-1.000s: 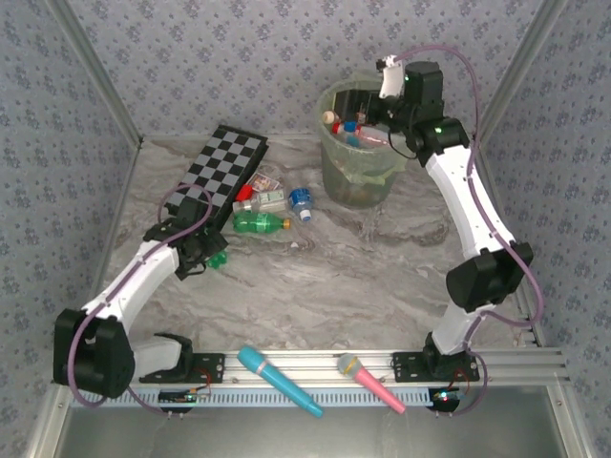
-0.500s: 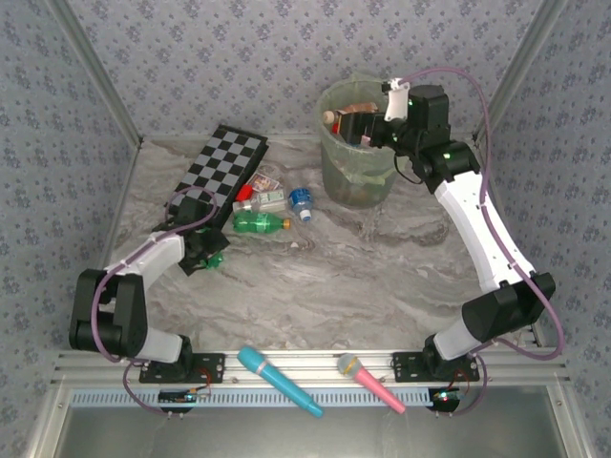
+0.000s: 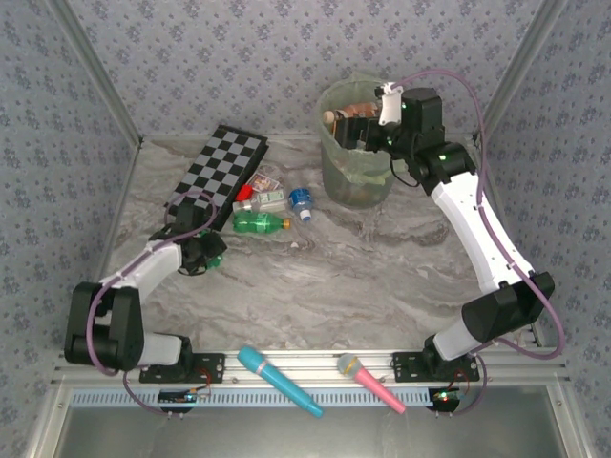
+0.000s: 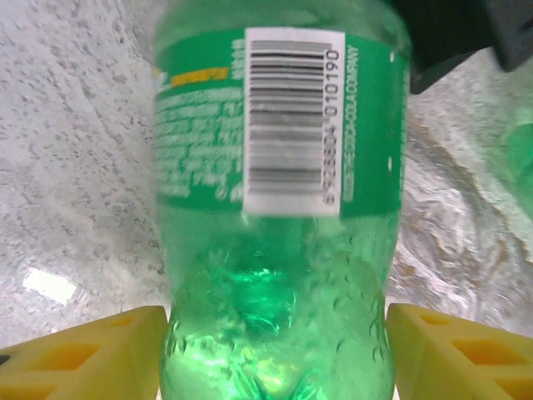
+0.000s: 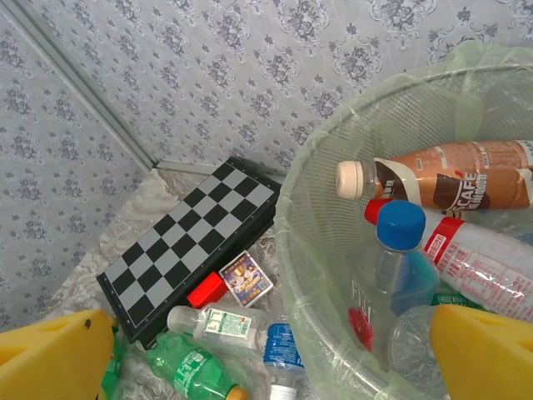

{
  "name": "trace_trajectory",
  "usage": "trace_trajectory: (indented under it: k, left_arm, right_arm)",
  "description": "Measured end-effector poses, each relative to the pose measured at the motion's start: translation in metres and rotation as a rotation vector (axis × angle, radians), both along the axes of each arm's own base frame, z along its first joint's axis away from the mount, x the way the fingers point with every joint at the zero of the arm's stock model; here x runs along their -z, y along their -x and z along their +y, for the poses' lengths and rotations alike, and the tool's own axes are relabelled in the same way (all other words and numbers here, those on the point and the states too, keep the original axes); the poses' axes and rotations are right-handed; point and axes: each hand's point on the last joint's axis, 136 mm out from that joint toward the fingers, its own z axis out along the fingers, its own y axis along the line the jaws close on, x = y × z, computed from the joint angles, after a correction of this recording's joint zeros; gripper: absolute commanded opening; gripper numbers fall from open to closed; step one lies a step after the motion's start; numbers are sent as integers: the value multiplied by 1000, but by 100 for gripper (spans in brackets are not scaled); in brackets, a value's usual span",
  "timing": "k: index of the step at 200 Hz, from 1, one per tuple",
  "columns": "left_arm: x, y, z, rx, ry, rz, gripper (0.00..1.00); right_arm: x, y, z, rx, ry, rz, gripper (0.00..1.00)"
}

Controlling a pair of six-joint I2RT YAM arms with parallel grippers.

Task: Put the plastic bottles in the bin

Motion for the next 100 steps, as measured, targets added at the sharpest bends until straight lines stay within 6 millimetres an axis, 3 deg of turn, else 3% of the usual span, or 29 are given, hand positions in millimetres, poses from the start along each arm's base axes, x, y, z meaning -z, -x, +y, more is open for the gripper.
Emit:
trace_trajectory:
  k: [24,35,46,100]
  left_arm:
    - [-19,3,1,7,4,-56,64]
    - [-26,5,2,9,3,-76,57]
    - [-31,6,2,12,2,-92,56]
    - [-31,13,2,23,0,-73,56]
  right_arm:
    - [0,2,4,-9,0,-1,100]
    - [0,2,5,-13,0,-1,100]
    - [0,3,6,-15,0,-1,100]
    - [0,4,9,-22,-1,-1,100]
